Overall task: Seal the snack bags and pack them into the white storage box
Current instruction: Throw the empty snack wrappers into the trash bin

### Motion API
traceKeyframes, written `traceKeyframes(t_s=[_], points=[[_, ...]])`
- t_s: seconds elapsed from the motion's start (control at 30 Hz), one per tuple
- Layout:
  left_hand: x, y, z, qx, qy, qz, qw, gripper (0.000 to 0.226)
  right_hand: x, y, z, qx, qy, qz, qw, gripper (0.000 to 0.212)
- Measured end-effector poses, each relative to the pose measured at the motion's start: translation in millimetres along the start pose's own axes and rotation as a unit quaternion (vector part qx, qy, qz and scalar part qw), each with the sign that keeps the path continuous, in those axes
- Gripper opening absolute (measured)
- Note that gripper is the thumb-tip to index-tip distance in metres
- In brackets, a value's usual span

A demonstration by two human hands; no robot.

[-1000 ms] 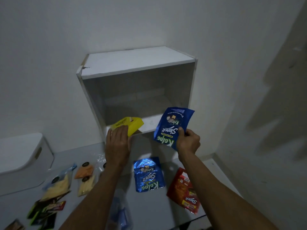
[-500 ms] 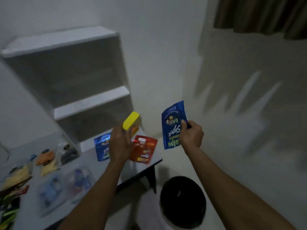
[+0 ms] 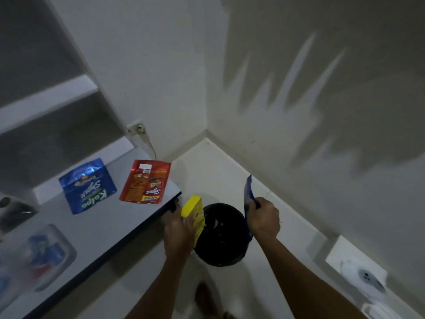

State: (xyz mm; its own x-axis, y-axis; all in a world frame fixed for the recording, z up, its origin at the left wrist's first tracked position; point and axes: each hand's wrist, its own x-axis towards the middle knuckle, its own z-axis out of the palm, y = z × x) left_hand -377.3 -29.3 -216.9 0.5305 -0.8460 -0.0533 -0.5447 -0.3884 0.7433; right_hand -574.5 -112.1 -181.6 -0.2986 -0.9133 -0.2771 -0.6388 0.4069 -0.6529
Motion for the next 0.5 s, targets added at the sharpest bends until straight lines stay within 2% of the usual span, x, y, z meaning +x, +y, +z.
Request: traceKeyframes(t_s=[0.1,0.23,0.37,0.5], points=[[11.7,-18.0,26.9,-0.004,-0.015,-0.004,1.0,0.022,14.4,13.8,30.4,-0.025,-0.015,0.021,0.999,0.024],[26.4,-53.5,68.5,0.011,-0.066,-0.053,0.996,0.041,35.0,39.4,78.0,-0.062,-0.036,0.041,0.997,0.024],[37.0,-79.4,113.6,0.015,-0.077,-0.094,0.993,0.035,56.7,71.8,125.3,-0.071,-0.049,0.068,0.994,0.022],[43.7,-111.5,163.6,0.019,-0.116,-0.131,0.984,0.047,78.5,108.7,165.7,-0.072,-0.078,0.091,0.99,0.022]])
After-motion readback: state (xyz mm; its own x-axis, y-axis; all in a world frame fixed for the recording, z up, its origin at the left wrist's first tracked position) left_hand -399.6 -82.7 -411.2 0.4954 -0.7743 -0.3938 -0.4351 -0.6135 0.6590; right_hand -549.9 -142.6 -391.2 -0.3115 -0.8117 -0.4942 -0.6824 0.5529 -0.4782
